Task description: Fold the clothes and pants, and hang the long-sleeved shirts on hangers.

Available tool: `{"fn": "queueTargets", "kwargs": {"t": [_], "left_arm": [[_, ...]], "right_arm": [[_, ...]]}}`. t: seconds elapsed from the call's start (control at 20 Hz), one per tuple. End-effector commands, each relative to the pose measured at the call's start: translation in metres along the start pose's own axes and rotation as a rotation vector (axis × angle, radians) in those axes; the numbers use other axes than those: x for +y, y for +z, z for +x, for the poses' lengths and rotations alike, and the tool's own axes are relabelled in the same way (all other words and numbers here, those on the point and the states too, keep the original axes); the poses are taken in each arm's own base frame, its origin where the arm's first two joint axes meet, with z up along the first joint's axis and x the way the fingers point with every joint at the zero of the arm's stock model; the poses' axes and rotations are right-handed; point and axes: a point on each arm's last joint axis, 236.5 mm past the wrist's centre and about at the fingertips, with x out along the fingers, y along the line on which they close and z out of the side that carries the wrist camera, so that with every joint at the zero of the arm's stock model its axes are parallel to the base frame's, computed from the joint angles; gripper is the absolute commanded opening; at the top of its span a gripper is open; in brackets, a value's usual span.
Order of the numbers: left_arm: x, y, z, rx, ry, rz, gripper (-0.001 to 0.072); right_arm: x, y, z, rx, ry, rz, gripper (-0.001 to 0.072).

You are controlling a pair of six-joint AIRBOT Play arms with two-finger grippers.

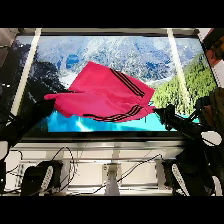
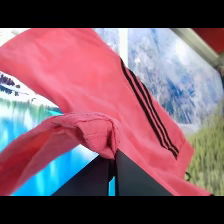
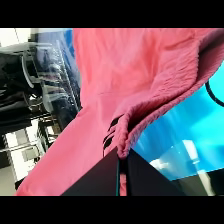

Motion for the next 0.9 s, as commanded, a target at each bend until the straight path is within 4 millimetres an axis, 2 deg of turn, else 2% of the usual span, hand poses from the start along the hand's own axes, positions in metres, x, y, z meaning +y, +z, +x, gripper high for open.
{"fn": "queueTargets", "kwargs": {"t": [0.0,0.1,0.2,0.4,0.5,0.6,0.75,0.85], "left_arm": [[-0.005,-0.015,-0.013,0.064,0.010,0.001,0.0007],[0.005,-0.010,-0.013,0.044,0.051,0.041,0.0008],[0.016,0.006,-0.008,-0.012,0.091,0.073,0.0007],[0.021,0.038,0.020,-0.107,0.078,0.011,0.0008],[0.014,0.043,0.042,-0.102,0.064,0.082,0.0008],[-0.004,0.045,0.071,-0.078,0.033,0.203,0.0008],[-0.026,0.047,0.124,-0.033,0.006,0.259,0.0008],[-0.030,0.048,0.156,0.003,0.010,0.276,0.0008]], "right_arm": [[0.010,-0.002,-0.002,0.008,0.034,0.031,0.0017],[0.021,0.002,-0.005,-0.017,0.078,0.060,0.0016],[0.027,0.016,-0.008,-0.080,0.108,0.094,0.0017],[0.038,0.032,-0.011,-0.141,0.163,0.158,0.0017],[0.043,0.043,-0.014,-0.182,0.191,0.174,0.0017],[0.046,0.054,-0.017,-0.233,0.207,0.176,0.0017],[0.048,0.064,-0.020,-0.273,0.224,0.195,0.0017],[0.048,0.072,-0.021,-0.303,0.228,0.196,0.0016]]}}
